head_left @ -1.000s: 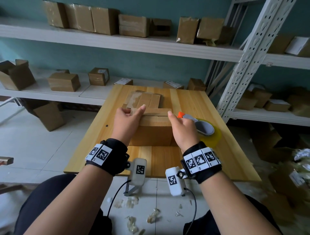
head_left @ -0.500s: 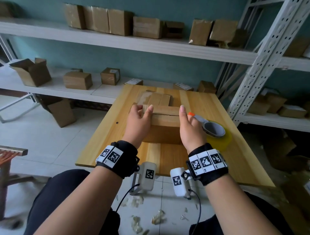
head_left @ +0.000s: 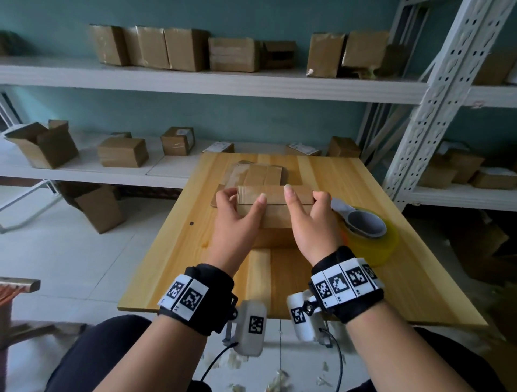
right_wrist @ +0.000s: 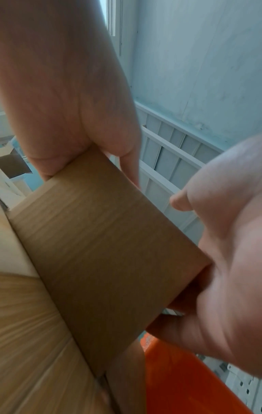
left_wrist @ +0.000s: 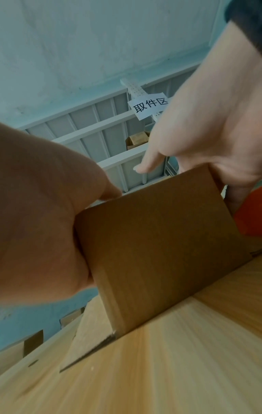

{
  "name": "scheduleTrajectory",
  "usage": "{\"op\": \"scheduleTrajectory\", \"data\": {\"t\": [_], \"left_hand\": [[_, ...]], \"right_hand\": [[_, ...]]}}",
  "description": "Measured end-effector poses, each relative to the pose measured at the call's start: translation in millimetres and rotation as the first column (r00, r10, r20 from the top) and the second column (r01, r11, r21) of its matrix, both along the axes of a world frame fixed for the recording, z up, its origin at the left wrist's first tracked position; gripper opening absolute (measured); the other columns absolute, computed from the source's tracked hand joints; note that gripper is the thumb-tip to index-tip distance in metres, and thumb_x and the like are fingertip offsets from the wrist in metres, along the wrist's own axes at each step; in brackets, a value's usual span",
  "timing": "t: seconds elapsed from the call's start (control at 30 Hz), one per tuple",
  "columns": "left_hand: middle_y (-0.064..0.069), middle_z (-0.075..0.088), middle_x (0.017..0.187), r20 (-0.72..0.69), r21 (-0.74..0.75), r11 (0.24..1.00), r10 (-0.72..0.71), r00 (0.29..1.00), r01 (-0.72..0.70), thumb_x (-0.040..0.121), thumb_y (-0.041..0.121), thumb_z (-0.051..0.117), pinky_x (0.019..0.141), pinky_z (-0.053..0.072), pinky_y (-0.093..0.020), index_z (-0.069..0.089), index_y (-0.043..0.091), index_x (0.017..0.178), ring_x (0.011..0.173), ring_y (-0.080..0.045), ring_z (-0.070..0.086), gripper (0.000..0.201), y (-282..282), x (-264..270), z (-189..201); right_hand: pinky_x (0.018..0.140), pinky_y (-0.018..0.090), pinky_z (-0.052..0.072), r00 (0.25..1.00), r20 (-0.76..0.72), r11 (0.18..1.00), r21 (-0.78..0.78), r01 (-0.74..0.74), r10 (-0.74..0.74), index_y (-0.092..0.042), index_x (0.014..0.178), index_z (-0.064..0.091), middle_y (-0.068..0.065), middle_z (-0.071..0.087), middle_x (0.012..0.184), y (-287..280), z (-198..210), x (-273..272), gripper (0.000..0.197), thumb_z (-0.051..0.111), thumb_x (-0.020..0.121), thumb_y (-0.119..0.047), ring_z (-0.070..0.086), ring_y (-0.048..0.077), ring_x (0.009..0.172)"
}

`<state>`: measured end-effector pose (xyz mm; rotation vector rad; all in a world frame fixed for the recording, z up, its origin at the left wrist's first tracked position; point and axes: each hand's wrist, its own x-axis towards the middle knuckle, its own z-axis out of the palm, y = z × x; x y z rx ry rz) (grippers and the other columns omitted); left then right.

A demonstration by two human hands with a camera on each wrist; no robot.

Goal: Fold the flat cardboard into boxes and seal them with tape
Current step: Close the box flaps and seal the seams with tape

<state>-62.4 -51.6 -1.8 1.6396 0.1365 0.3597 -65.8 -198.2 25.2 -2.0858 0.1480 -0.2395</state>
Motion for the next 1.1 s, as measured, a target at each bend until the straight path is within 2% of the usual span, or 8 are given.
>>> {"op": "scheduleTrajectory", "data": {"t": [0.17, 0.3, 0.4, 0.5, 0.67, 0.8, 0.9, 1.1], "left_hand": [[0.007, 0.055, 0.149, -0.062, -0.148, 0.989, -0.014, 0.998, 0.005, 0.093, 0.062, 0.072, 0.112, 0.047, -0.037, 0.047, 0.019, 0.156, 0.135, -0.014, 0.054, 0.081, 0, 1, 6], [0.010, 0.078, 0.103, 0.025, 0.225, 0.974, 0.031, 0.999, -0.036, 0.078, 0.087, 0.067, 0.081, 0.066, -0.039, 0.068, 0.022, 0.121, 0.092, -0.009, 0.075, 0.077, -2, 4, -2], [0.004, 0.076, 0.101, -0.001, 0.376, 0.924, 0.073, 0.997, -0.067, 0.070, 0.100, 0.055, 0.070, 0.064, -0.036, 0.069, 0.015, 0.122, 0.089, -0.015, 0.074, 0.100, 0, 7, 0], [0.001, 0.077, 0.105, -0.013, 0.371, 0.927, 0.075, 0.997, -0.065, 0.065, 0.104, 0.052, 0.075, 0.064, -0.040, 0.069, 0.013, 0.126, 0.094, -0.019, 0.074, 0.111, 2, 7, 2], [0.005, 0.074, 0.082, -0.006, 0.328, 0.944, 0.048, 0.999, -0.043, 0.083, 0.082, 0.066, 0.057, 0.049, -0.029, 0.070, 0.017, 0.098, 0.074, -0.016, 0.070, 0.067, 3, 6, 2], [0.008, 0.065, 0.070, 0.001, 0.291, 0.957, 0.005, 1.000, -0.005, 0.096, 0.067, 0.064, 0.053, 0.040, -0.026, 0.064, 0.022, 0.083, 0.060, -0.011, 0.059, 0.046, 6, 4, 5], [0.005, 0.063, 0.071, -0.001, 0.252, 0.967, -0.027, 1.000, 0.026, 0.103, 0.063, 0.054, 0.057, 0.043, -0.032, 0.066, 0.018, 0.086, 0.063, -0.016, 0.058, 0.050, 11, 7, 2], [-0.012, 0.073, 0.094, -0.054, 0.109, 0.994, -0.027, 0.998, 0.033, 0.111, 0.058, 0.037, 0.078, 0.056, -0.044, 0.071, 0.023, 0.092, 0.086, -0.029, 0.067, 0.052, 16, 9, 2]], "right_hand": [[0.066, 0.031, 0.043, 0.998, -0.009, 0.990, -0.129, 0.059, -0.061, -0.015, 0.147, 0.030, 0.005, 0.062, 0.133, 4, 0, -2, 0.095, 0.059, 0.085, -0.081, 0.059, 0.022, 0.099], [0.056, 0.029, 0.042, 0.997, 0.007, 0.964, -0.255, 0.077, -0.078, -0.015, 0.138, 0.033, 0.006, 0.069, 0.123, 5, 0, -4, 0.091, 0.059, 0.083, -0.082, 0.068, 0.026, 0.095], [0.062, 0.031, 0.044, 0.997, -0.008, 0.960, -0.273, 0.066, -0.071, -0.015, 0.140, 0.032, 0.009, 0.067, 0.127, 2, 0, -3, 0.091, 0.059, 0.084, -0.081, 0.070, 0.029, 0.101], [0.058, 0.030, 0.042, 0.998, -0.001, 0.953, -0.297, 0.053, -0.056, -0.013, 0.142, 0.031, 0.010, 0.066, 0.131, 1, 0, -3, 0.090, 0.058, 0.087, -0.079, 0.069, 0.029, 0.103], [0.074, 0.038, 0.057, 0.999, 0.019, 0.972, -0.235, 0.033, -0.029, -0.012, 0.144, 0.030, 0.011, 0.066, 0.127, -2, -4, -1, 0.086, 0.057, 0.090, -0.075, 0.068, 0.029, 0.102], [0.059, 0.032, 0.049, 0.999, 0.027, 0.979, -0.200, 0.024, -0.019, -0.014, 0.142, 0.032, -0.003, 0.059, 0.095, -6, -7, 4, 0.073, 0.052, 0.098, -0.068, 0.059, 0.016, 0.076], [0.052, 0.029, 0.038, 0.999, 0.022, 0.982, -0.187, 0.030, -0.027, -0.015, 0.140, 0.035, -0.009, 0.052, 0.081, -8, -10, 9, 0.060, 0.042, 0.104, -0.063, 0.054, 0.010, 0.068], [0.051, 0.031, 0.033, 0.998, 0.044, 0.998, -0.019, 0.053, -0.052, -0.013, 0.109, 0.047, 0.003, 0.054, 0.074, -13, -11, 11, 0.041, 0.031, 0.111, -0.050, 0.052, 0.019, 0.062]]}}
